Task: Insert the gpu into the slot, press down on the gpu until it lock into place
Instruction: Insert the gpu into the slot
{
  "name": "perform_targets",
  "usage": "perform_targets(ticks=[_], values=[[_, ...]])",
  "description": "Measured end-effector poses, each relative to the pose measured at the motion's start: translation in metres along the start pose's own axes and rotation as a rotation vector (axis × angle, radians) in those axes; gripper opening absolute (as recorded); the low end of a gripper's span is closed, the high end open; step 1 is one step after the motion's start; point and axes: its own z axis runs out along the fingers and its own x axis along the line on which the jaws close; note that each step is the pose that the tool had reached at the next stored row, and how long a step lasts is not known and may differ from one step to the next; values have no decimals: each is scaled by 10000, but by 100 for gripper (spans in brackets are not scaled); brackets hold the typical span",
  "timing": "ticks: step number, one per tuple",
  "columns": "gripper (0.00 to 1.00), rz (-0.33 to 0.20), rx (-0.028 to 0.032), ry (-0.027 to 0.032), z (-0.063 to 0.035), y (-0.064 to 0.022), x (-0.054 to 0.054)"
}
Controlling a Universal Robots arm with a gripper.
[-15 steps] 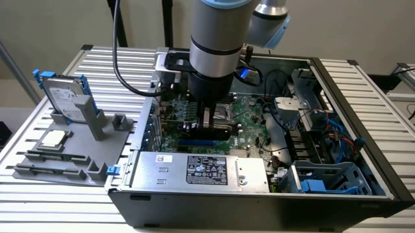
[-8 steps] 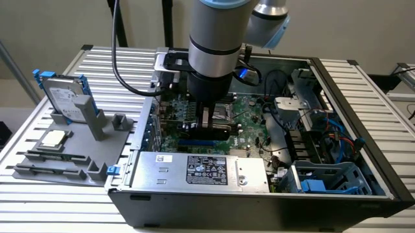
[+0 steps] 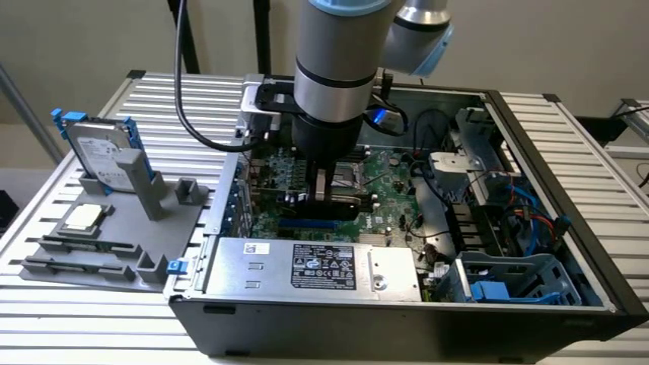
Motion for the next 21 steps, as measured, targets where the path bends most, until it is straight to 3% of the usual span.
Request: perform_targets(ticks=[8,14,18,21], values=[[26,6,-35,14,52,-1,-4],[26,14,-90,74,73,-2,-16],[26,16,-91,128,83,-2,-26],[26,14,-90,128,85,-2,-30]])
